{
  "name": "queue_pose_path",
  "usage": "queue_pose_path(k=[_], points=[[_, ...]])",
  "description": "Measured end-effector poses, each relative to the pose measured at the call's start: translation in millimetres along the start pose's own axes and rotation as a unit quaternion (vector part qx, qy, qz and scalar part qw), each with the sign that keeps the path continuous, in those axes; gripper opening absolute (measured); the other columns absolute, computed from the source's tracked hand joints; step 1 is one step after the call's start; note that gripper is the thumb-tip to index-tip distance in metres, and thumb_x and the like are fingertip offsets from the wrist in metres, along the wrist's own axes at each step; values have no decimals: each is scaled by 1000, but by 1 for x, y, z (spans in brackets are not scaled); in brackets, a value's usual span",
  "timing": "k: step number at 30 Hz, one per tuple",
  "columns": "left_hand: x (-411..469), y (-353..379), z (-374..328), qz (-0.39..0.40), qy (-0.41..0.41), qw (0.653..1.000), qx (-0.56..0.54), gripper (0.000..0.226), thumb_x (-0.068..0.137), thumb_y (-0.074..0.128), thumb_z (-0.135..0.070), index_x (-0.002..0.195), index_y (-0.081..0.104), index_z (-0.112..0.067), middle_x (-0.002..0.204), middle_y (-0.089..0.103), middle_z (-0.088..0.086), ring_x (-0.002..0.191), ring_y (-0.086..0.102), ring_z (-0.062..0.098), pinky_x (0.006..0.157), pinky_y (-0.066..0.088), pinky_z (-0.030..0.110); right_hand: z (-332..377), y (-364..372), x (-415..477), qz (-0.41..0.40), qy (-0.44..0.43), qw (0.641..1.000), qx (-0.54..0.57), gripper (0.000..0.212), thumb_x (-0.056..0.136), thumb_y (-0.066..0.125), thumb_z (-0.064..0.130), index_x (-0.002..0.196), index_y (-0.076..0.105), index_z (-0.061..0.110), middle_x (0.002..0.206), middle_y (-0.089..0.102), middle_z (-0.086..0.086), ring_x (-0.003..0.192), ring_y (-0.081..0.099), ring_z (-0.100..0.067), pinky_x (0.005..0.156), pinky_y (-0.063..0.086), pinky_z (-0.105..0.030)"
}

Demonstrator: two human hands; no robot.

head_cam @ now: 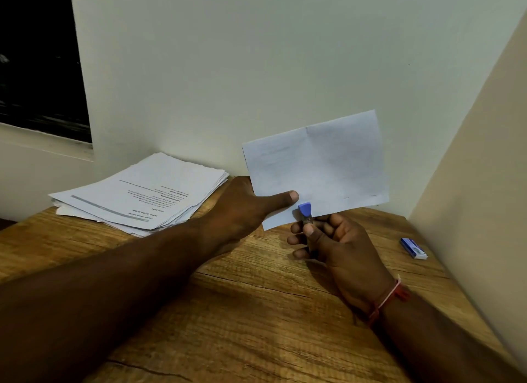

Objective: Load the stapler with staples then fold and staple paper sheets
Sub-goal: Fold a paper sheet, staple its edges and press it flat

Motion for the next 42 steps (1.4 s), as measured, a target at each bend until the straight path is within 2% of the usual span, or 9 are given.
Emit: queue_pose_path(k=[3, 8, 15, 20, 24, 28, 33, 37, 42], points=[[0, 1, -2, 1, 5, 1000, 2, 50, 88, 96, -29, 133, 76, -22, 119, 85, -3, 114, 80, 18, 104, 66, 48, 0, 0, 0, -2, 0, 1000, 5, 22, 107, 60, 4, 128, 67, 2, 112, 81, -18, 105, 80, -37, 79, 69, -43], [-2, 2, -6, 4, 9, 1000, 16, 36, 90, 93, -28, 121, 75, -31, 105, 84, -15, 100, 80, 3, 83, 66, 22, 2, -1, 0, -5, -2, 1000, 1, 22, 107, 61, 5, 128, 67, 3, 112, 81, -17, 104, 80, -37, 78, 69, -39], [-2, 1, -7, -4, 16, 1000, 18, 50, 90, 93, -29, 136, 74, -22, 120, 84, -4, 115, 79, 17, 104, 66, 45, 5, -1, -1, -12, 1, 1000, 1, 22, 107, 60, 6, 127, 67, 3, 111, 82, -16, 103, 81, -35, 77, 69, -38], [-11, 10, -10, 29, 20, 998, -49, 44, 93, 90, -21, 134, 74, -24, 125, 84, -3, 118, 80, 15, 106, 64, 44, 7, 0, -1, -21, 0, 1000, -4, 20, 107, 60, 5, 126, 67, 2, 108, 82, -17, 96, 81, -32, 74, 69, -37], [-18, 19, -11, 50, 43, 997, -44, 52, 86, 96, -11, 133, 75, -20, 128, 83, 3, 123, 79, 23, 109, 62, 55, 8, 0, -1, -35, -2, 999, -23, 16, 106, 63, 4, 119, 68, -3, 102, 82, -17, 84, 79, -31, 71, 68, -39], [-15, 19, -4, 31, 34, 997, -62, 60, 80, 102, -10, 134, 75, -15, 127, 83, 8, 121, 80, 31, 108, 61, 65, 8, 3, -2, -40, -3, 998, -47, 13, 106, 64, 5, 115, 69, -1, 100, 82, -17, 81, 78, -32, 70, 68, -39], [-14, 24, -6, 25, 38, 995, -84, 58, 77, 102, -14, 129, 78, -15, 124, 84, 12, 118, 80, 39, 102, 61, 72, 11, 5, -3, -62, -14, 996, -56, 11, 106, 64, 5, 114, 70, 0, 97, 82, -16, 77, 78, -27, 67, 67, -35], [-14, 25, -6, -4, 43, 996, -77, 57, 74, 102, -17, 125, 78, -18, 122, 85, 8, 115, 81, 34, 99, 64, 68, 11, 6, -4, -84, -14, 995, -54, 9, 106, 64, 2, 112, 71, 0, 94, 82, -15, 78, 79, -26, 66, 67, -36], [-15, 24, -6, 1, 31, 997, -73, 53, 80, 101, -12, 127, 77, -19, 124, 85, 4, 118, 81, 26, 105, 63, 61, 12, 8, -4, -72, -11, 996, -48, 12, 106, 63, 5, 116, 70, 1, 99, 82, -15, 82, 78, -29, 70, 67, -37]])
Point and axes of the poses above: each hand's wrist, its own x-axis towards the middle knuckle, its own y-axis out of the palm, z = x × y, the point moved 6 cm from there along x, towards the middle knuckle
